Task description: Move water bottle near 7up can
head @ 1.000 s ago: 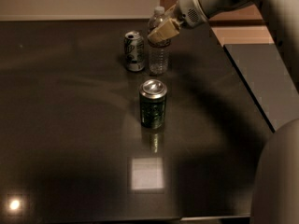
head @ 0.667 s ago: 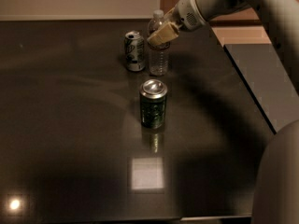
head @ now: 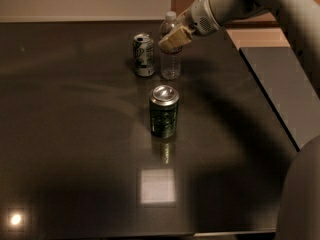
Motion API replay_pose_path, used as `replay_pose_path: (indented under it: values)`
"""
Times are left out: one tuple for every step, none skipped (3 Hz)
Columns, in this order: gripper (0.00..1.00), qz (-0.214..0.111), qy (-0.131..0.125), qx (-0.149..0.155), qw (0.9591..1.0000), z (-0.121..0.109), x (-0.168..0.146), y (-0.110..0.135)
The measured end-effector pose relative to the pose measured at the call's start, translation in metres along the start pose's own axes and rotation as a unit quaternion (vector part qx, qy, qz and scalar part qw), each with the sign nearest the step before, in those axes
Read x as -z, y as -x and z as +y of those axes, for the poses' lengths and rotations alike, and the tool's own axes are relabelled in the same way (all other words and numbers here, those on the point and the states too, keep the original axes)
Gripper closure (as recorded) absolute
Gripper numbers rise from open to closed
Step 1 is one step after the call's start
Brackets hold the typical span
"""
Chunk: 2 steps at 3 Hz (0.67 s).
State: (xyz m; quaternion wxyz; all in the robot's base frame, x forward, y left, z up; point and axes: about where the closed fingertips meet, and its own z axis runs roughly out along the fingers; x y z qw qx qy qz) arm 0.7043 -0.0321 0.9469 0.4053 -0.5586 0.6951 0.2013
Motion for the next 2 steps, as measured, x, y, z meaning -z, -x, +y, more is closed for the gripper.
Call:
replay_pose_path:
  values:
    - [0.0,-0.001,0.001,0.0,1.0,0.0004,-0.0023,-0.0002]
    - [0.0,-0.001,0.001,0.0,1.0,0.0006,-0.0029,-0.0002]
